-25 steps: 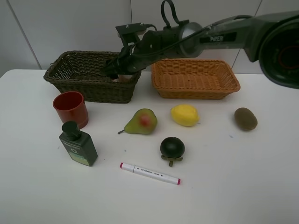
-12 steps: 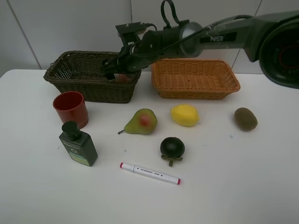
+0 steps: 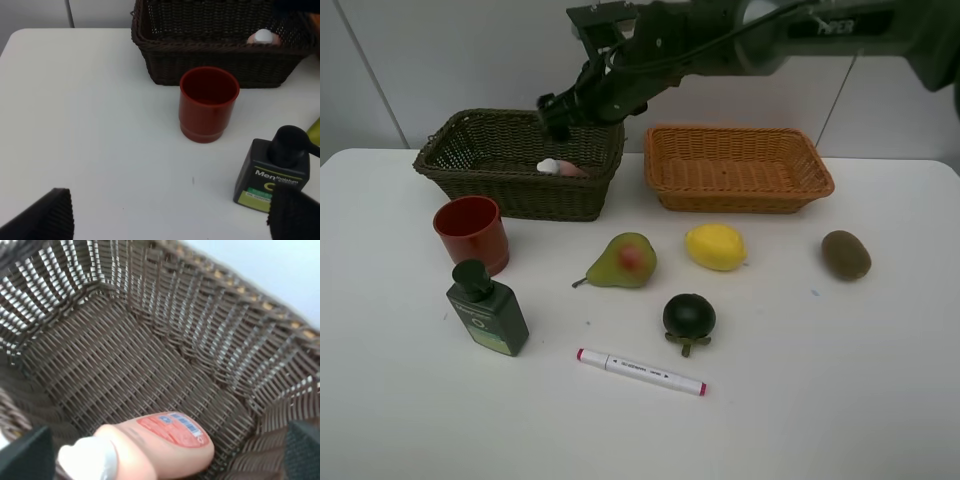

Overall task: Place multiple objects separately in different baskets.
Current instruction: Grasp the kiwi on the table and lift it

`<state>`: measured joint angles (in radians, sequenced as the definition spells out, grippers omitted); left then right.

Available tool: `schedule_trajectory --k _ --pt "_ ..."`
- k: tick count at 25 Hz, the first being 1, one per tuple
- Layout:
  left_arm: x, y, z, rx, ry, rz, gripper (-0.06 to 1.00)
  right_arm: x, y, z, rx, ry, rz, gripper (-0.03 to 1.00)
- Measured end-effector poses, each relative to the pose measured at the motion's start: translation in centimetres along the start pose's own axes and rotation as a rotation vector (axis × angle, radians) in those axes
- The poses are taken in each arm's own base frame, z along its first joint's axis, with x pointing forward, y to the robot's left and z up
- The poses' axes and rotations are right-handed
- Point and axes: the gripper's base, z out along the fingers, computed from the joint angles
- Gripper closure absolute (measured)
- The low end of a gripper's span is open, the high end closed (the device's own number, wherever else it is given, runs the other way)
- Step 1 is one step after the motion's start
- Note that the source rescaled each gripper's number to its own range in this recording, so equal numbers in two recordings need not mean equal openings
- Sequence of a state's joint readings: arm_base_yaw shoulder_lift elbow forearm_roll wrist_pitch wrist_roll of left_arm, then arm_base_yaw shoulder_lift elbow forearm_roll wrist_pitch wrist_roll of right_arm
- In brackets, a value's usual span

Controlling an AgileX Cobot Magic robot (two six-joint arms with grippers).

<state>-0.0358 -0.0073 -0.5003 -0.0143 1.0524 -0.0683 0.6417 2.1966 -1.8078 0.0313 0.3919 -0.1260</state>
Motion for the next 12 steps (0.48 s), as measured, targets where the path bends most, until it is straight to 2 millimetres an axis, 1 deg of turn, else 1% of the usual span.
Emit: schedule_trajectory --k 5,12 --pt "0.0 0.0 0.0 0.000 0.000 0.000 -0.06 -1.8 -0.2 -3.8 -0.001 0.032 -0.012 -0.03" --pt "0.0 0.0 0.0 0.000 0.000 0.000 -0.06 -2.7 -0.3 -7.7 0.003 0.113 -0.032 -0.03"
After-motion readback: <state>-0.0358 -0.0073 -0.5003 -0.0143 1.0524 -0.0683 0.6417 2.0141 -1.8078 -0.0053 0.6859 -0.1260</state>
